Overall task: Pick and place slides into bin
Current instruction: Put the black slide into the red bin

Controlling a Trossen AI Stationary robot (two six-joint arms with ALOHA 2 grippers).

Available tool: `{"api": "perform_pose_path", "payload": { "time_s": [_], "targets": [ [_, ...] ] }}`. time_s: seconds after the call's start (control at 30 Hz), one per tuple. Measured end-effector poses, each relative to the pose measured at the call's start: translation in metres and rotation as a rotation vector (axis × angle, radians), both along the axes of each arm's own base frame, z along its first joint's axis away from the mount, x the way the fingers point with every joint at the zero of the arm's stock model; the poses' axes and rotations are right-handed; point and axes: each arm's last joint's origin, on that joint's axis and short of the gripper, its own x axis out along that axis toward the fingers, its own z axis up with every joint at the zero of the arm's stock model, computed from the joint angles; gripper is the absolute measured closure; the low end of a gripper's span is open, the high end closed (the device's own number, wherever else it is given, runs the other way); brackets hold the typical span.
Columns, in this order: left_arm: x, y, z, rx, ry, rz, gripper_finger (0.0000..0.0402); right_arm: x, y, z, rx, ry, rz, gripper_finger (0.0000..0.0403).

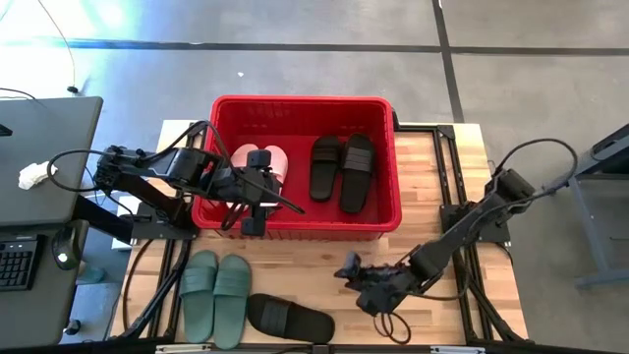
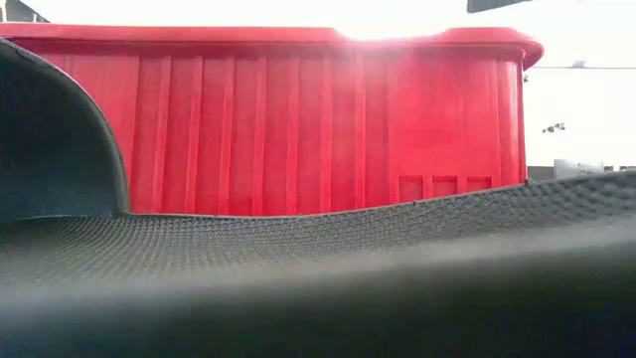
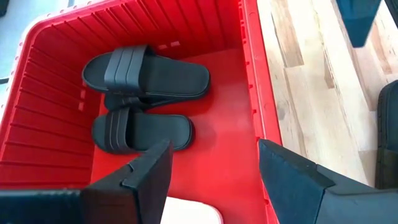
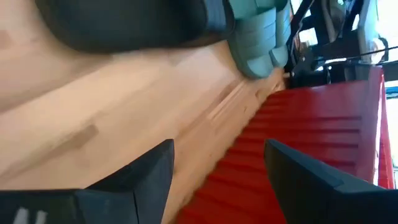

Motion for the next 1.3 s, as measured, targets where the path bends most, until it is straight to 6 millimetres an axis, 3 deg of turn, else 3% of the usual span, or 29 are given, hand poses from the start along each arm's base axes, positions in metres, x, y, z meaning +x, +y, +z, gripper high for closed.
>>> {"api": "perform_pose_path", "payload": {
  "time_s": [0.47,0.9,1.3],
  "targets": [
    [0.0,0.0,0.0,-0.002,0.0,-0.002,0.0181,0.023,0.016,-0.005,-0.022,-0.177,0.117,0.0169],
    [0.0,0.0,0.0,-0.002,0.0,-0.002,0.0181,0.043,0.025,-0.034,-0.082,-0.206,0.19,0.0169],
    [0.0,0.0,0.0,-0.003,-0.001,-0.002,0.0181,0.067,0.035,-0.058,-0.008,-0.255,0.34,0.0169]
  ]
}}
